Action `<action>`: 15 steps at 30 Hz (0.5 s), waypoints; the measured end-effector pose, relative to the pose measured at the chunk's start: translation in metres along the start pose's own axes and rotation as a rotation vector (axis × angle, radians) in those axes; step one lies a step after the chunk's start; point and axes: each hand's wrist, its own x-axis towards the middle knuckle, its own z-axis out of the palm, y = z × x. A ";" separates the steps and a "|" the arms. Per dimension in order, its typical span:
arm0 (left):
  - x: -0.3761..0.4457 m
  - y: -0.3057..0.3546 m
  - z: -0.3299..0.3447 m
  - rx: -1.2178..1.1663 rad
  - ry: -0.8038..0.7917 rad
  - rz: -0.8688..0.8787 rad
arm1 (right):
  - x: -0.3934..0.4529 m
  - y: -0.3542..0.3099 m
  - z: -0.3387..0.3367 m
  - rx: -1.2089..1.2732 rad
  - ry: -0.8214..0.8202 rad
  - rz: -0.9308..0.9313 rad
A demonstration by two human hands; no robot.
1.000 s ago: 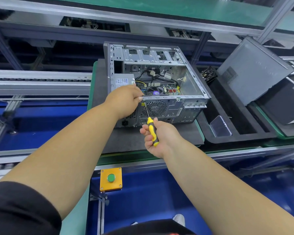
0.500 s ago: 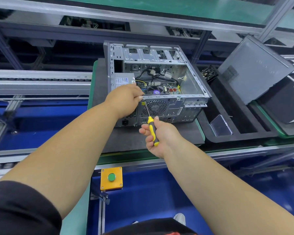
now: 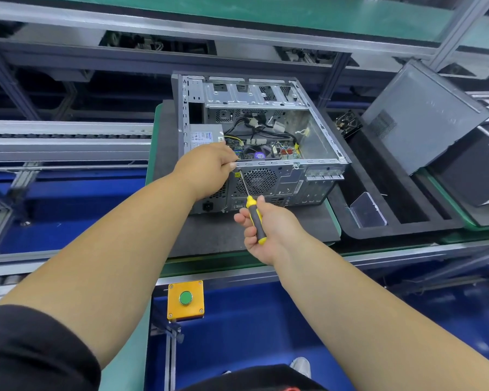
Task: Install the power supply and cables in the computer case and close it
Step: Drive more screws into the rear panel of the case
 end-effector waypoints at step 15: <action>0.001 -0.001 0.001 0.006 0.008 0.000 | -0.005 -0.003 0.000 0.001 -0.028 0.017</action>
